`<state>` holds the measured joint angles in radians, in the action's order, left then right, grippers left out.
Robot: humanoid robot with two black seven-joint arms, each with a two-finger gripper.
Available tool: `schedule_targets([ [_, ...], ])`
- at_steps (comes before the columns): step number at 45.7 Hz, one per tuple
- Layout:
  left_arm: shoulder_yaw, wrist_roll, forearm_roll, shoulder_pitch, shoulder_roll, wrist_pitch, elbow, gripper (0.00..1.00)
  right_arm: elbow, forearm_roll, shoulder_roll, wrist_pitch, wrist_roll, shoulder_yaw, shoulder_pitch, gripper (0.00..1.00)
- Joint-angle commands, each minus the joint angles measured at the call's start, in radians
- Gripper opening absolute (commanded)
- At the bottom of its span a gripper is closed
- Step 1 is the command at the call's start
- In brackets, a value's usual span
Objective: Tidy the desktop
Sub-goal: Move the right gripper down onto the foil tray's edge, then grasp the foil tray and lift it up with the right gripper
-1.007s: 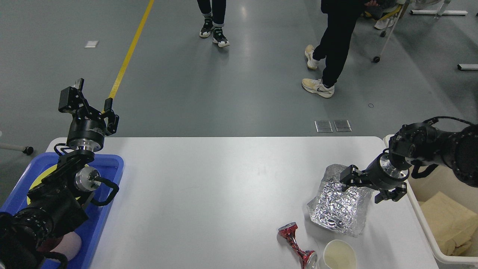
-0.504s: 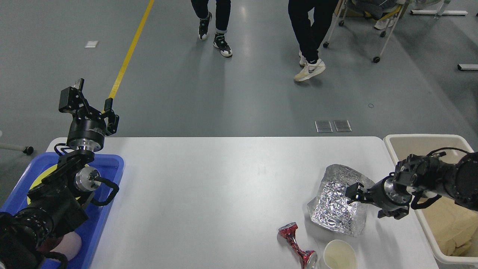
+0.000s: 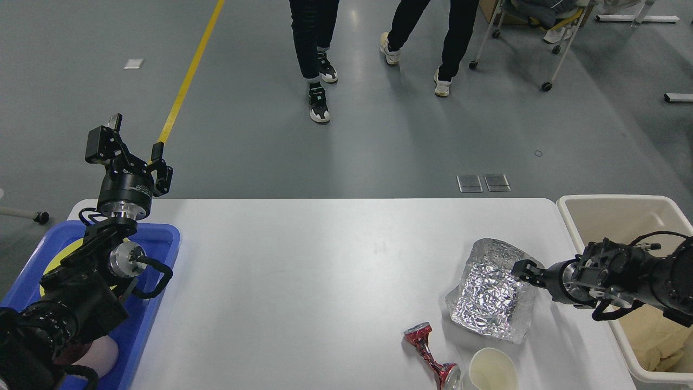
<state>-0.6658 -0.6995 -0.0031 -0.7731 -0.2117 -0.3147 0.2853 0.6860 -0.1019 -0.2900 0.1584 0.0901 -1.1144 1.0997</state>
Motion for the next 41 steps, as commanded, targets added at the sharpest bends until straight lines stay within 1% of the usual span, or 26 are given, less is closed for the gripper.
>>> schedule_targets([
  [1, 0.0, 0.0, 0.0, 0.0, 0.0, 0.0, 0.0, 0.96, 0.024, 0.007, -0.001, -0.007, 0.0, -0.002, 0.0, 0.85],
  [4, 0.0, 0.0, 0.0, 0.0, 0.0, 0.0, 0.0, 0.96, 0.035, 0.01, -0.001, -0.005, 0.0, -0.005, 0.002, 0.84],
  [6, 0.0, 0.0, 0.0, 0.0, 0.0, 0.0, 0.0, 0.96, 0.035, 0.011, -0.001, -0.003, 0.0, -0.005, 0.002, 0.79],
  [10, 0.0, 0.0, 0.0, 0.0, 0.0, 0.0, 0.0, 0.96, 0.035, 0.011, -0.001, -0.005, 0.0, -0.004, 0.005, 0.77],
  [12, 0.0, 0.0, 0.0, 0.0, 0.0, 0.0, 0.0, 0.96, 0.035, 0.011, -0.001, -0.005, 0.0, -0.002, 0.005, 0.74],
  [14, 0.0, 0.0, 0.0, 0.0, 0.0, 0.0, 0.0, 0.96, 0.035, 0.011, -0.003, -0.005, 0.0, -0.004, 0.006, 0.66],
  [17, 0.0, 0.0, 0.0, 0.0, 0.0, 0.0, 0.0, 0.96, 0.037, 0.011, -0.003, 0.003, 0.0, -0.004, 0.006, 0.47],
  [18, 0.0, 0.0, 0.0, 0.0, 0.0, 0.0, 0.0, 0.96, 0.037, 0.011, -0.003, 0.004, 0.0, -0.002, 0.006, 0.43],
  [23, 0.0, 0.0, 0.0, 0.0, 0.0, 0.0, 0.0, 0.96, 0.049, 0.01, -0.017, 0.004, 0.002, 0.016, 0.006, 0.28],
  [26, 0.0, 0.0, 0.0, 0.0, 0.0, 0.0, 0.0, 0.96, 0.064, 0.01, -0.018, 0.003, 0.002, 0.016, 0.011, 0.14],
  [31, 0.0, 0.0, 0.0, 0.0, 0.0, 0.0, 0.0, 0.96, 0.066, 0.007, -0.02, -0.003, 0.003, 0.024, 0.02, 0.01],
  [41, 0.0, 0.0, 0.0, 0.0, 0.0, 0.0, 0.0, 0.96, 0.089, -0.002, -0.078, 0.003, 0.005, 0.08, 0.095, 0.0],
])
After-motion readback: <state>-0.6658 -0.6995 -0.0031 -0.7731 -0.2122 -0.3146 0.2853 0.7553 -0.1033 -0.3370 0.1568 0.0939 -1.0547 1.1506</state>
